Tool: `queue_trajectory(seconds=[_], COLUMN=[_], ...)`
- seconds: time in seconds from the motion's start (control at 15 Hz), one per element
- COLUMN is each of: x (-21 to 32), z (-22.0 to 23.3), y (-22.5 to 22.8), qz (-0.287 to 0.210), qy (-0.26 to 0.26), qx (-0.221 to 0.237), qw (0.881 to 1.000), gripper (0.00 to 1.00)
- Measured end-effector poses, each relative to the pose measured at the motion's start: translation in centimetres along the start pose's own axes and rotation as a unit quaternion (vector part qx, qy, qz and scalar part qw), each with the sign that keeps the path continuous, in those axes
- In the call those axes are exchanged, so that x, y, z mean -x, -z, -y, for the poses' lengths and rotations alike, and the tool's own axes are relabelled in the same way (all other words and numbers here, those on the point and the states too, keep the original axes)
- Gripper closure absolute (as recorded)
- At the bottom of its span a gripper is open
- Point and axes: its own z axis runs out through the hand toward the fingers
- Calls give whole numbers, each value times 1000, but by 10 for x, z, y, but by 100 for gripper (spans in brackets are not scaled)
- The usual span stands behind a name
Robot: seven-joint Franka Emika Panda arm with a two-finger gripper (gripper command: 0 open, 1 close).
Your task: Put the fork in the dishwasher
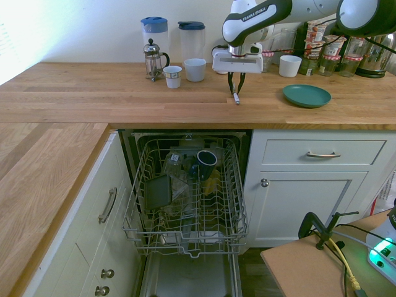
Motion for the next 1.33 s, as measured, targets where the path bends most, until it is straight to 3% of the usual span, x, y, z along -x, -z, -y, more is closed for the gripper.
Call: queue_trajectory(seconds=[0.4,0.67,1.0,1.33], x=[0,9,87,166], z=[-6,-41,-113,-188], y=[9,61,121,132], qz=[10,10,35,46], qy=[-7,-5,20,36], qx=[-6,-21,-30,-31], qw=[1000,1000,999,998], gripper=[100,100,100,100])
